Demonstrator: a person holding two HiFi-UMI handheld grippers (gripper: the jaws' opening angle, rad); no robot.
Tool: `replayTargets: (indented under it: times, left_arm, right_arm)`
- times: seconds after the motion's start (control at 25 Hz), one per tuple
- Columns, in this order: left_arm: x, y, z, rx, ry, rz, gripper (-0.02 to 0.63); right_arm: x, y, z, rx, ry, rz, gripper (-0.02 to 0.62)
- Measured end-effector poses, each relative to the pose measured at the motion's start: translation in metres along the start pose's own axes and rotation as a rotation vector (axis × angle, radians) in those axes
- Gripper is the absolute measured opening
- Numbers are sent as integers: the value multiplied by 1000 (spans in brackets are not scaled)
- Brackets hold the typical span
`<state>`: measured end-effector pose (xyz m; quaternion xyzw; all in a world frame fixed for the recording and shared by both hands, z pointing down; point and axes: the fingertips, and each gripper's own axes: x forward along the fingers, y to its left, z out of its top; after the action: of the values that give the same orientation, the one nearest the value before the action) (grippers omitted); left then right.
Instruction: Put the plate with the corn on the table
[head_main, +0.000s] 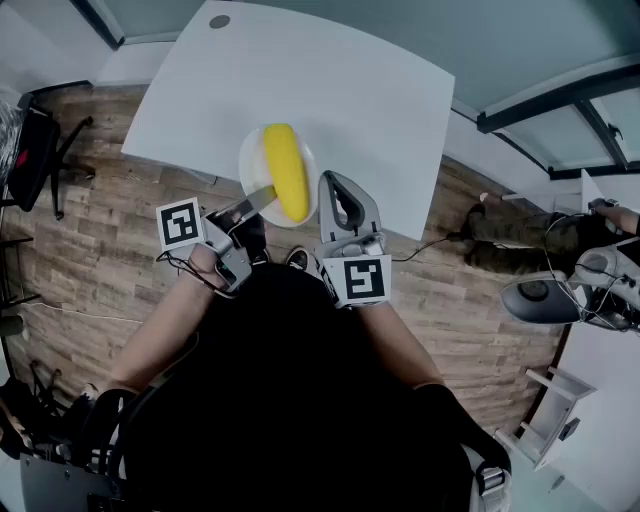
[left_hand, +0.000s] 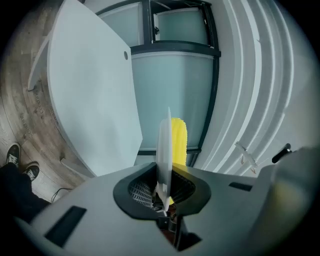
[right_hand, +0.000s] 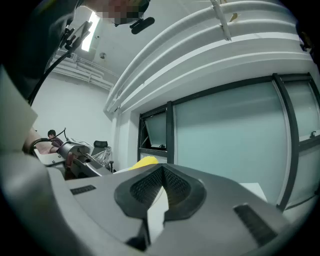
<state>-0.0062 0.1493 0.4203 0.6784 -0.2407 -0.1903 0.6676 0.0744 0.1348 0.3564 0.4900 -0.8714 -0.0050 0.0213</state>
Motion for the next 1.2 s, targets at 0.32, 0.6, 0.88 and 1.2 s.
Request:
replayTargets:
  times: [0.32,0.6,0.88,1.2]
  left_arm:
    - [0,1,-1,10,-9,1,38]
    - [9,0,-1,12,-40,-1,39]
    - [29,4,3,-16,-84,0,40]
    - [39,22,45,-31,-62,7,40]
  right_arm:
    - [-4,0,-1,9,-2,0,1]
    - [-9,-13,2,37,-26,21,2]
    - [-16,-42,-19,110,26,5,2]
    - [24,-50,-30,140,54,-22,2]
